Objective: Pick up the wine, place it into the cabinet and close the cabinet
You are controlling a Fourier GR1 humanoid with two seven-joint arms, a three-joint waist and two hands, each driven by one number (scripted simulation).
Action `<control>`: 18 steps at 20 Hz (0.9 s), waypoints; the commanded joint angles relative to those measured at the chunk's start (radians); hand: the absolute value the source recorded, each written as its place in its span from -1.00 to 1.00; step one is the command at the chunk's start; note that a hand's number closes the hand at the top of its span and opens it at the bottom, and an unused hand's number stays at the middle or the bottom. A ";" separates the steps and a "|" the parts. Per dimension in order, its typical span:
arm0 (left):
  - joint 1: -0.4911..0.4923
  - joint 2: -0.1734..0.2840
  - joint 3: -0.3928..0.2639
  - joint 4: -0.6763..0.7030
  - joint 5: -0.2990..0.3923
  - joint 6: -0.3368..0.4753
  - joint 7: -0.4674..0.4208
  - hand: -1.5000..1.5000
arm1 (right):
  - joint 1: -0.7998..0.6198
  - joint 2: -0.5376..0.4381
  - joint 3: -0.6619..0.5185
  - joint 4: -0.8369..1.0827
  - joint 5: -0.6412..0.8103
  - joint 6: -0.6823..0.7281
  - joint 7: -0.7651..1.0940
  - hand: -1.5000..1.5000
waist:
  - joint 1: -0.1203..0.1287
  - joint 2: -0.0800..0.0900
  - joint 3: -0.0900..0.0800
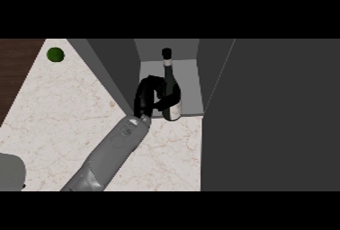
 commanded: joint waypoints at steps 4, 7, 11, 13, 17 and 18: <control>-0.079 -0.008 0.021 0.238 0.071 0.002 -0.081 1.00 | 0.040 -0.022 -0.028 -0.107 -0.127 0.013 0.042 -1.00 | -0.016 0.012 -0.002; -0.119 -0.008 0.026 0.310 0.091 0.021 -0.066 1.00 | 0.029 -0.002 -0.009 -0.080 -0.113 0.024 0.005 -1.00 | -0.030 0.016 -0.002; -0.139 -0.008 0.065 0.357 0.130 0.040 -0.125 1.00 | 0.023 0.002 0.008 -0.105 -0.100 -0.005 0.039 -1.00 | -0.021 0.016 -0.003; -0.175 -0.008 0.111 0.394 0.149 0.032 -0.153 1.00 | 0.031 0.012 0.023 -0.109 -0.099 -0.008 0.035 -1.00 | -0.027 0.019 -0.003; -0.190 -0.008 0.157 0.448 0.166 0.009 -0.239 1.00 | 0.055 -0.004 0.010 -0.117 -0.111 0.015 0.026 -1.00 | -0.033 0.021 -0.004; -0.212 -0.008 0.155 0.465 0.173 0.014 -0.224 1.00 | 0.033 -0.020 -0.023 -0.067 -0.127 0.034 0.008 -1.00 | -0.031 0.021 -0.003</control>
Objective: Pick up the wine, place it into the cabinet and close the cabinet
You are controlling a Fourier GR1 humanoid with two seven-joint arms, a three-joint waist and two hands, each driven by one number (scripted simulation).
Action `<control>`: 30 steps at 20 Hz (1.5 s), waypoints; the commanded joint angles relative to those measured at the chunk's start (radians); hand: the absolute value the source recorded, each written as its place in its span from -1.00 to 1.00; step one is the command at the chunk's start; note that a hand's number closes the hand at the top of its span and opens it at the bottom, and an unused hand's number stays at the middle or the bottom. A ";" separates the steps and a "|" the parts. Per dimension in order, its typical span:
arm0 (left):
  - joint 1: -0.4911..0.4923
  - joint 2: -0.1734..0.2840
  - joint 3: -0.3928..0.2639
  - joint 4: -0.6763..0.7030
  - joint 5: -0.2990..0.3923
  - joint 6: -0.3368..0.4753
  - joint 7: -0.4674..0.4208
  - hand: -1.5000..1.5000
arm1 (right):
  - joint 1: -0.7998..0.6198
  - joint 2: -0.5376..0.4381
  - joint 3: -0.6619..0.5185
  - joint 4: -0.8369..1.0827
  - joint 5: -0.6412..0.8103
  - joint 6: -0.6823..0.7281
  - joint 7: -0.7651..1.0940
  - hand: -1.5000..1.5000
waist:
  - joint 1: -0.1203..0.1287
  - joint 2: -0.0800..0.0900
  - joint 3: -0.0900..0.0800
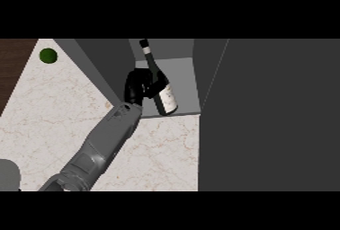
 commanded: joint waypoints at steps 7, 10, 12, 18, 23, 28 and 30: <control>-0.089 -0.015 0.045 0.124 0.018 0.068 -0.097 1.00 | 0.018 -0.018 -0.026 -0.056 -0.103 0.017 0.015 -1.00 | -0.009 0.009 -0.001; -0.147 -0.011 -0.001 0.185 -0.047 0.095 -0.084 1.00 | 0.009 -0.012 -0.001 -0.069 -0.089 0.014 0.016 -1.00 | -0.014 0.012 -0.001; -0.169 -0.016 -0.031 0.196 -0.062 0.106 -0.056 1.00 | 0.045 -0.023 0.001 -0.082 -0.102 0.031 0.019 -1.00 | -0.029 0.008 -0.001; -0.224 -0.016 -0.086 0.218 -0.106 0.118 0.018 1.00 | 0.030 -0.027 -0.009 -0.039 -0.116 0.051 -0.011 -1.00 | -0.042 0.009 0.000; -0.256 -0.016 -0.094 0.195 -0.098 0.126 0.078 1.00 | -0.026 -0.022 0.004 -0.029 -0.111 0.032 0.001 -1.00 | -0.050 0.014 0.000; -0.253 -0.016 -0.113 0.209 -0.096 0.144 0.139 1.00 | -0.019 -0.041 -0.011 -0.035 -0.120 0.042 0.007 -1.00 | -0.058 0.015 0.000; -0.261 -0.016 -0.144 0.222 -0.115 0.154 0.193 1.00 | -0.026 -0.058 -0.033 -0.032 -0.146 0.052 0.006 -1.00 | -0.070 0.016 0.001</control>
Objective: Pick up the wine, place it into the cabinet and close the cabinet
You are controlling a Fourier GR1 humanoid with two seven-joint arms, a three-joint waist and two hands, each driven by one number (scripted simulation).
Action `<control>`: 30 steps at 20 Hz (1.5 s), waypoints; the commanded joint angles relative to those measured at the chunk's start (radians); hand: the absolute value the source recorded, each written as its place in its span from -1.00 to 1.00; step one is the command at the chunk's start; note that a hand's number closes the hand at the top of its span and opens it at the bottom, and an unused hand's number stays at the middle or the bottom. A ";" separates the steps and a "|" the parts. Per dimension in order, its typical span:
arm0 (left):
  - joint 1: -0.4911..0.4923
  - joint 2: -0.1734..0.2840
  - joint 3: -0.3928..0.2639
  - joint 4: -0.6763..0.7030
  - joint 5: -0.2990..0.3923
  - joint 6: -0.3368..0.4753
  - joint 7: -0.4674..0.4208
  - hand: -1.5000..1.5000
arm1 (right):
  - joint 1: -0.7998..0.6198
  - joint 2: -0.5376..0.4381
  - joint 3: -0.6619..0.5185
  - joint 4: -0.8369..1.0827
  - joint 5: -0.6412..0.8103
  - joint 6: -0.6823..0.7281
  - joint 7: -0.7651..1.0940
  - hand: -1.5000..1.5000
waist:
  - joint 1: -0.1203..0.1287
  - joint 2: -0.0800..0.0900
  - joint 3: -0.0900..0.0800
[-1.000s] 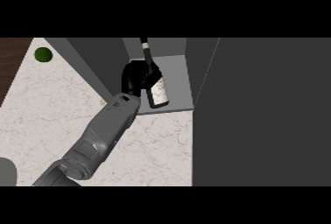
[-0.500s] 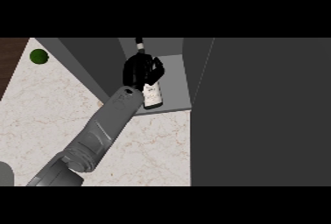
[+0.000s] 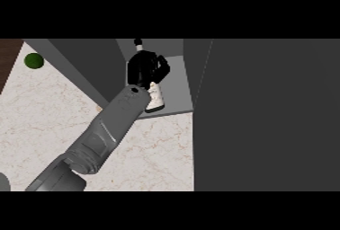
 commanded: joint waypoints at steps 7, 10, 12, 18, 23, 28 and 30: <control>0.002 0.000 -0.076 0.055 -0.060 0.107 0.117 1.00 | 0.031 -0.007 0.002 -0.069 -0.065 0.003 0.015 -1.00 | -0.012 0.007 -0.001; -0.008 0.000 -0.097 0.057 -0.079 0.141 0.147 -1.00 | 0.041 -0.009 0.022 -0.063 -0.062 0.022 0.004 -1.00 | -0.021 0.006 0.000; -0.006 0.000 -0.113 0.075 -0.096 0.116 0.161 -1.00 | 0.032 -0.014 -0.003 -0.023 -0.063 0.029 -0.013 -1.00 | -0.008 0.007 0.001; -0.015 0.000 -0.132 0.086 -0.117 0.087 0.226 -1.00 | 0.013 -0.020 -0.010 -0.026 -0.081 0.003 0.008 -1.00 | 0.005 0.008 -0.001; 0.016 0.000 -0.116 0.040 -0.104 0.101 0.210 -1.00 | 0.019 0.005 0.040 -0.057 -0.048 -0.015 0.014 -1.00 | 0.010 0.007 -0.002; 0.061 0.000 -0.064 -0.088 -0.046 0.082 0.115 -1.00 | 0.030 -0.010 0.031 -0.085 -0.077 -0.028 0.035 -1.00 | 0.025 -0.002 -0.003; 0.036 0.000 -0.035 -0.082 -0.027 0.091 0.081 -1.00 | 0.034 -0.031 0.018 -0.113 -0.104 -0.040 0.066 -1.00 | 0.030 0.000 -0.004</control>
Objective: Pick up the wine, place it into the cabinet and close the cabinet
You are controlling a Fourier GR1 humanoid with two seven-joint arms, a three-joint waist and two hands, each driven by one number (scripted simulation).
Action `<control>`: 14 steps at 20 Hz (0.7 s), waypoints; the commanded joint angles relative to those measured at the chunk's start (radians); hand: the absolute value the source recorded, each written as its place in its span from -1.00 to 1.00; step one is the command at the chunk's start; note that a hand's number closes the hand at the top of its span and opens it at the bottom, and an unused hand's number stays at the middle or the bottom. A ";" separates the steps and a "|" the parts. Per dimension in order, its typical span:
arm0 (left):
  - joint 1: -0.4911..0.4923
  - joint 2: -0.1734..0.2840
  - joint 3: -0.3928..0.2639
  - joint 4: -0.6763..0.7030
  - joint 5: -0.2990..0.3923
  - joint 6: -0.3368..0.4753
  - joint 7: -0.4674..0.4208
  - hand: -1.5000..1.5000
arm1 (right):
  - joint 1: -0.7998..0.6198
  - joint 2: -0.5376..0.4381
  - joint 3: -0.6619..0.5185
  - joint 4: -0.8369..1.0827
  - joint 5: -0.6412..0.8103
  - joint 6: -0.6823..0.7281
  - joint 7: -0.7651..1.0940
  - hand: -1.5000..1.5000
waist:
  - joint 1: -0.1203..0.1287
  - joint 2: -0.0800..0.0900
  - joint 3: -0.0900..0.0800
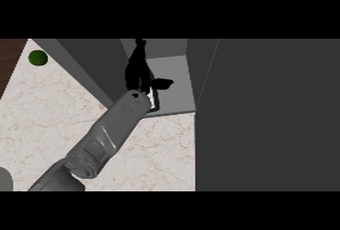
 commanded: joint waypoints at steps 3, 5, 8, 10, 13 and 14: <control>0.060 0.000 0.077 -0.104 0.070 0.005 -0.151 -1.00 | 0.045 0.005 -0.001 -0.092 -0.032 -0.028 0.030 -1.00 | 0.028 -0.008 0.000; 0.059 0.000 0.085 -0.123 0.081 0.008 -0.181 -1.00 | 0.042 0.017 0.027 -0.115 -0.029 -0.058 0.055 -1.00 | 0.036 -0.012 0.000; 0.127 0.000 0.072 -0.217 0.130 0.055 -0.228 -1.00 | 0.017 0.002 0.025 -0.110 -0.043 -0.060 0.063 -1.00 | 0.020 -0.012 0.000; 0.094 0.000 0.113 -0.216 0.161 0.029 -0.252 -1.00 | 0.034 0.013 0.035 -0.102 -0.007 -0.046 0.031 -1.00 | 0.028 -0.014 0.001; 0.129 0.000 0.115 -0.290 0.218 0.063 -0.294 -1.00 | 0.057 -0.017 -0.002 -0.121 -0.066 -0.047 0.051 -1.00 | 0.034 -0.020 0.001; 0.169 0.000 0.156 -0.284 0.221 0.028 -0.373 -1.00 | 0.042 0.006 0.013 -0.127 -0.020 -0.073 0.045 -1.00 | 0.058 -0.021 0.001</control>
